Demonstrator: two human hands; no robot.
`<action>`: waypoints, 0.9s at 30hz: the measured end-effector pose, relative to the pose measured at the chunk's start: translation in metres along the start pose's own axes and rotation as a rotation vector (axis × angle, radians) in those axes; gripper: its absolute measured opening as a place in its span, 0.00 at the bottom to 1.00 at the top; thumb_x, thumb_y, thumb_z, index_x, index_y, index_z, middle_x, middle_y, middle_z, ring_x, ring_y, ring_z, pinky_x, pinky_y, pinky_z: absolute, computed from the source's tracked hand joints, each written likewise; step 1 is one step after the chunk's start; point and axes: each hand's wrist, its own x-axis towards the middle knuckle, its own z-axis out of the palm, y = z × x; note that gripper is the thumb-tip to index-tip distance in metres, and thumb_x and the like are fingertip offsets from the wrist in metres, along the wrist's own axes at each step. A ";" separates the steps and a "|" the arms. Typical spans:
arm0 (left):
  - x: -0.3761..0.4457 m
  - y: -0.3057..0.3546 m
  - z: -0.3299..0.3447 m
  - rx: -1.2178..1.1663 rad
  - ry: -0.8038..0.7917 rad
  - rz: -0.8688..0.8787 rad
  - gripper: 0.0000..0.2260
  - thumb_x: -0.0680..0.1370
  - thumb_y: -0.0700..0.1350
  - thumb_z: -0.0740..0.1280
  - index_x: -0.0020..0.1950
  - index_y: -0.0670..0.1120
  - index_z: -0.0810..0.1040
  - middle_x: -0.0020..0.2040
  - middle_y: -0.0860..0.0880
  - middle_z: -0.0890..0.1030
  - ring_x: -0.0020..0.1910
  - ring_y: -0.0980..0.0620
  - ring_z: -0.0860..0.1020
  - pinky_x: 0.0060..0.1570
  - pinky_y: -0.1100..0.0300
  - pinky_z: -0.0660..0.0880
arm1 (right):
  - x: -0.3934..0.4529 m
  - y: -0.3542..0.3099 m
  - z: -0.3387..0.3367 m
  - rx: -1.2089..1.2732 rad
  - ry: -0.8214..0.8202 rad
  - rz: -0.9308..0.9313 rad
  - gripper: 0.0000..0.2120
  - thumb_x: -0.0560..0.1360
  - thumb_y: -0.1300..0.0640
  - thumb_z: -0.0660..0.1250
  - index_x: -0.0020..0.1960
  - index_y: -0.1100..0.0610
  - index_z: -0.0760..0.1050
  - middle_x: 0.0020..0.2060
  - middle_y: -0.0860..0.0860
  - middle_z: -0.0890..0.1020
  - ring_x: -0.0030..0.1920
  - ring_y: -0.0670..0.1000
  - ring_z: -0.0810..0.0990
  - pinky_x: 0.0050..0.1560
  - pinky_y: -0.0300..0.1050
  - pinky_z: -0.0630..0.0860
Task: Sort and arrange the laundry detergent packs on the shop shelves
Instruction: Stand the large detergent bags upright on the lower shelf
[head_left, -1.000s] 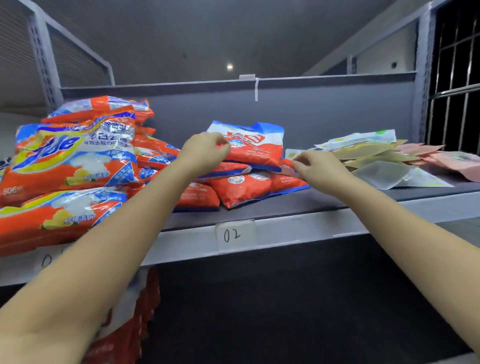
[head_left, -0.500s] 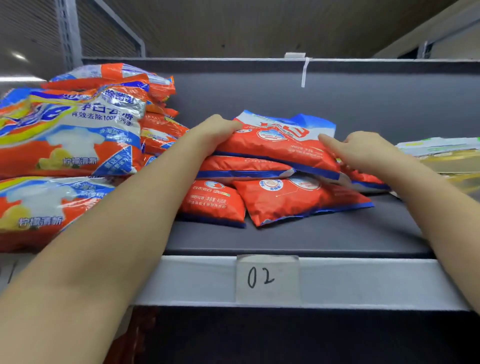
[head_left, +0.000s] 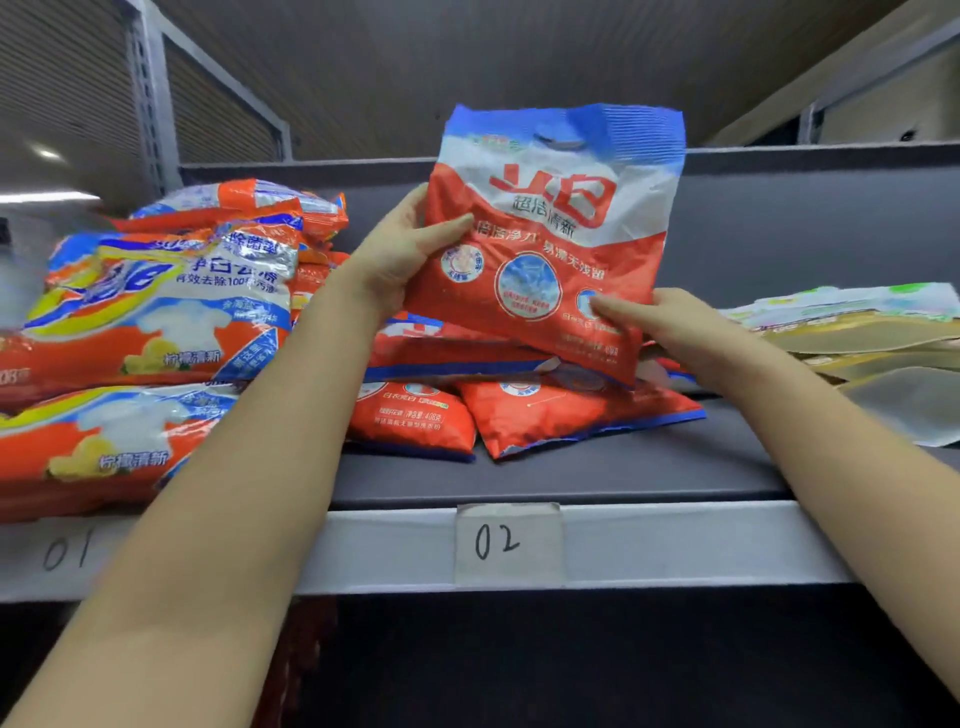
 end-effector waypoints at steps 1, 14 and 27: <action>-0.003 0.002 0.001 -0.009 -0.003 0.021 0.10 0.77 0.34 0.65 0.54 0.47 0.75 0.42 0.51 0.84 0.40 0.54 0.83 0.42 0.59 0.80 | -0.001 0.001 0.000 0.100 -0.038 0.009 0.12 0.73 0.53 0.69 0.54 0.58 0.79 0.45 0.52 0.85 0.42 0.50 0.83 0.44 0.43 0.81; -0.077 0.031 0.031 -0.251 0.139 0.031 0.05 0.78 0.39 0.65 0.53 0.46 0.79 0.44 0.47 0.85 0.44 0.50 0.84 0.46 0.54 0.81 | -0.082 -0.039 -0.012 0.345 0.053 -0.113 0.15 0.66 0.58 0.72 0.53 0.58 0.78 0.44 0.54 0.85 0.42 0.54 0.85 0.44 0.50 0.82; -0.254 0.042 0.066 -0.255 0.273 -0.019 0.07 0.71 0.43 0.69 0.36 0.51 0.85 0.39 0.50 0.85 0.38 0.52 0.84 0.39 0.57 0.80 | -0.259 0.005 0.019 0.480 0.072 0.043 0.12 0.65 0.60 0.68 0.49 0.55 0.77 0.39 0.51 0.86 0.38 0.51 0.85 0.32 0.39 0.80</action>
